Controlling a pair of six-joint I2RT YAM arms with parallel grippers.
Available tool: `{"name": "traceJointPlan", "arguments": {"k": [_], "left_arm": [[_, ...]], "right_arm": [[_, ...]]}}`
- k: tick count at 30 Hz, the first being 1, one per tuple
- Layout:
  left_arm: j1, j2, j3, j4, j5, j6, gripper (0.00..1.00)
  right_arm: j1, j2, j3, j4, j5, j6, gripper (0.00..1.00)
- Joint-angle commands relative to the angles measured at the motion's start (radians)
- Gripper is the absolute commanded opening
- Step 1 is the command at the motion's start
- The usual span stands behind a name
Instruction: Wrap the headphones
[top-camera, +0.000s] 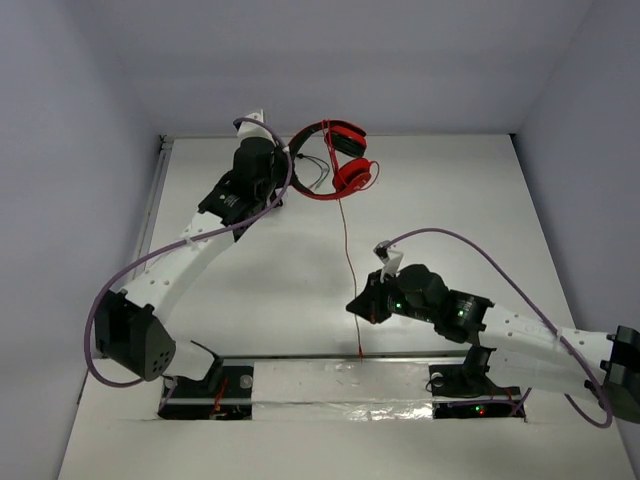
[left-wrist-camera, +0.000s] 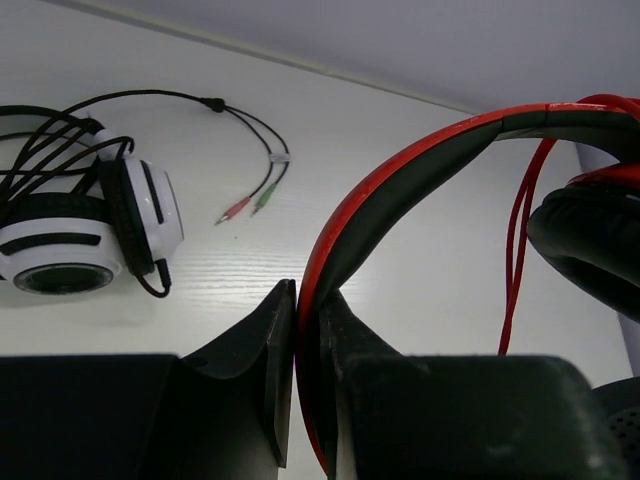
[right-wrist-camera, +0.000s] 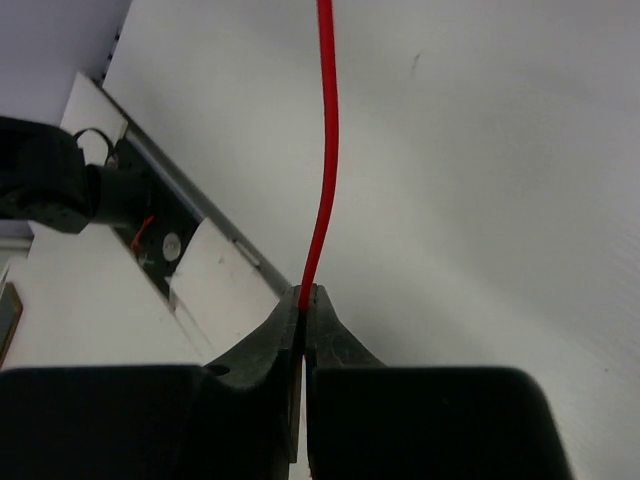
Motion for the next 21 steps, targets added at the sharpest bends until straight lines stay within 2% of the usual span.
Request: {"name": "traceJointPlan", "arguments": {"k": [1,6,12,17,21], "left_arm": [[0.002,0.022,-0.01,0.165,-0.144,-0.057,0.0],[-0.011,0.074,-0.042,0.181,-0.23,-0.037,0.0],[-0.103,0.103,-0.096,0.181,-0.326,0.003,0.0],[-0.188,0.093,-0.201,0.182,-0.349,0.053,0.0],[-0.244,0.076,-0.278,0.142,-0.331,0.089,0.0]], "right_arm": [[0.072,-0.034,0.111,-0.165,-0.01,-0.025,0.0],[0.112,-0.025,0.232,-0.278,-0.008,-0.056,0.0],[0.13,0.015,0.37,-0.419,0.044,-0.125,0.0],[0.13,0.048,0.496,-0.589,0.224,-0.192,0.0],[0.13,0.087,0.574,-0.66,0.292,-0.247,0.0]]}}
